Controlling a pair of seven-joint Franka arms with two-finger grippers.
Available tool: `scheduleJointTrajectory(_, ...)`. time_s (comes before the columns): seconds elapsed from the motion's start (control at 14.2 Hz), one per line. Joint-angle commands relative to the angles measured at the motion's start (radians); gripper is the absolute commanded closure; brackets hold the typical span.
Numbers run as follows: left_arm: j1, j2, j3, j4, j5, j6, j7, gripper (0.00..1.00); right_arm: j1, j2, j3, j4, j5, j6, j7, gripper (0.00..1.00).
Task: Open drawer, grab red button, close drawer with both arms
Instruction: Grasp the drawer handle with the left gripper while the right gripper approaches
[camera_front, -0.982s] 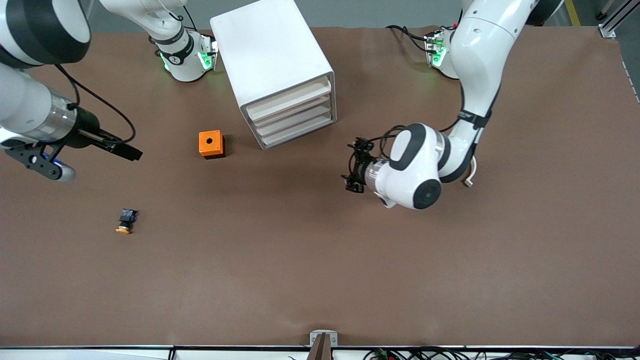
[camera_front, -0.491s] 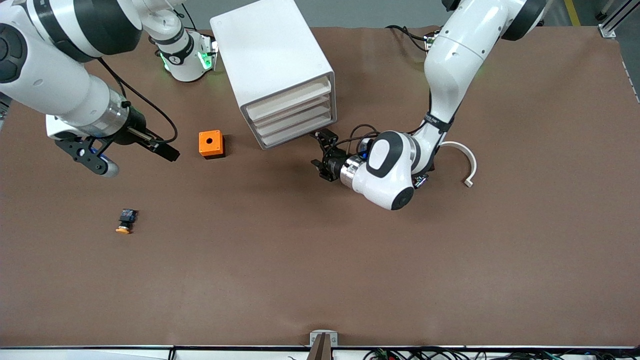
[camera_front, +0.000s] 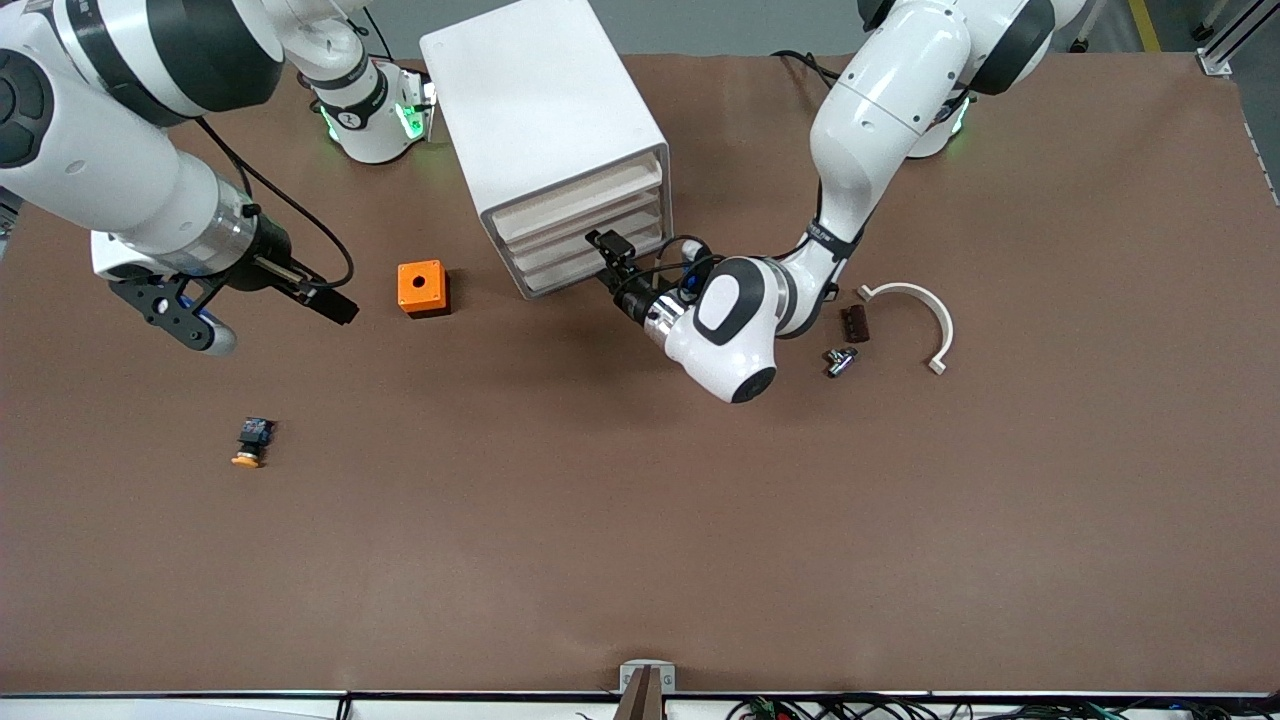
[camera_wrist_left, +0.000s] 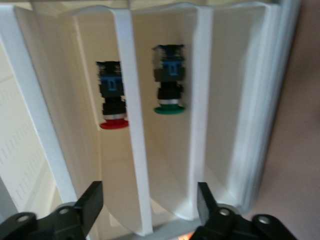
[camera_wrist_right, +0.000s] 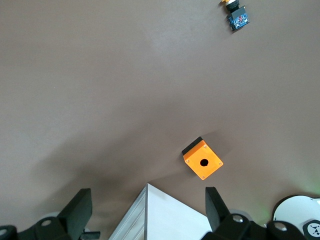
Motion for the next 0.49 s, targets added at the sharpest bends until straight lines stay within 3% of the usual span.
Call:
scheduleJointTrajectory(0.0, -0.022, 0.041, -0.003, 0.027, -0.037, -0.041, -0.027, 0.33, 0.015, -0.003, -0.006, -0.002, 0.011, 0.002, 0.032, 0.00)
scheduleJointTrajectory(0.07, -0.027, 0.051, -0.003, 0.029, -0.050, -0.055, -0.027, 0.42, 0.018, -0.001, -0.006, -0.002, 0.011, 0.004, 0.036, 0.00)
scheduleJointTrajectory(0.35, -0.053, 0.058, -0.006, 0.029, -0.066, -0.058, -0.027, 0.54, 0.027, -0.003, -0.006, 0.001, 0.011, 0.004, 0.038, 0.00)
scheduleJointTrajectory(0.42, -0.053, 0.057, -0.007, 0.029, -0.066, -0.059, -0.030, 0.61, 0.039, 0.002, -0.006, 0.001, 0.011, 0.007, 0.046, 0.00)
